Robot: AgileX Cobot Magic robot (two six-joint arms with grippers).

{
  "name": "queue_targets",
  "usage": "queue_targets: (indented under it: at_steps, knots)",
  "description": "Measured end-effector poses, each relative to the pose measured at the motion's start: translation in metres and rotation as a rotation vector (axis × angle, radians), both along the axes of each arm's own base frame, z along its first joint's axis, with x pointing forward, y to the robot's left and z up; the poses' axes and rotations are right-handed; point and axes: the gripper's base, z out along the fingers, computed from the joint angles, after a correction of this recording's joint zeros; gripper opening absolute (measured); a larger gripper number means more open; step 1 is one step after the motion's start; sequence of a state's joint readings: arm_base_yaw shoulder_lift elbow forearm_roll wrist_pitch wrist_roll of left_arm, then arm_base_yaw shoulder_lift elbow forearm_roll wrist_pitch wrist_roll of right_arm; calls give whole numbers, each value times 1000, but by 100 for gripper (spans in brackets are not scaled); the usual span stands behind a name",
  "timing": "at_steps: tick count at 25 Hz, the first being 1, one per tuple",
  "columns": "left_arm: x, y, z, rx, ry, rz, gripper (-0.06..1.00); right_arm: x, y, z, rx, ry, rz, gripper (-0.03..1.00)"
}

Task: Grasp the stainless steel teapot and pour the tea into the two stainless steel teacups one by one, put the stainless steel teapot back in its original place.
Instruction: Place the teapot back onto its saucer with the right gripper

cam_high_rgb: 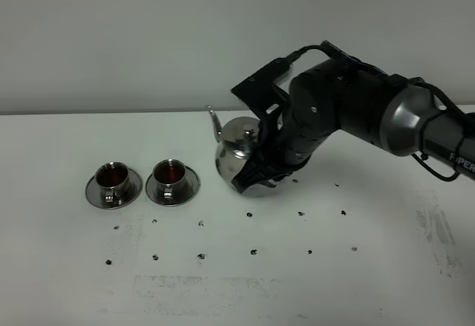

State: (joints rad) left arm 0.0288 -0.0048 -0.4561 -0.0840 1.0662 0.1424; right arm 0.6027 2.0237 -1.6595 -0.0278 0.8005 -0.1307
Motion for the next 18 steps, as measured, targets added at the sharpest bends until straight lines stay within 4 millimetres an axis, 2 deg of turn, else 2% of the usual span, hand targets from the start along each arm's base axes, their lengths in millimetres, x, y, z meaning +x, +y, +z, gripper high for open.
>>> queue_targets:
  at_steps: [6, 13, 18]
  knots:
    - [0, 0, 0, 0, 0, 0, 28, 20, -22, -12, 81, -34, -144, 18]
    - [0, 0, 0, 0, 0, 0, 28, 32, -16, -47, 57, 42, -170, 18]
    - [0, 0, 0, 0, 0, 0, 28, 40, -10, -49, 65, 42, -170, 18]
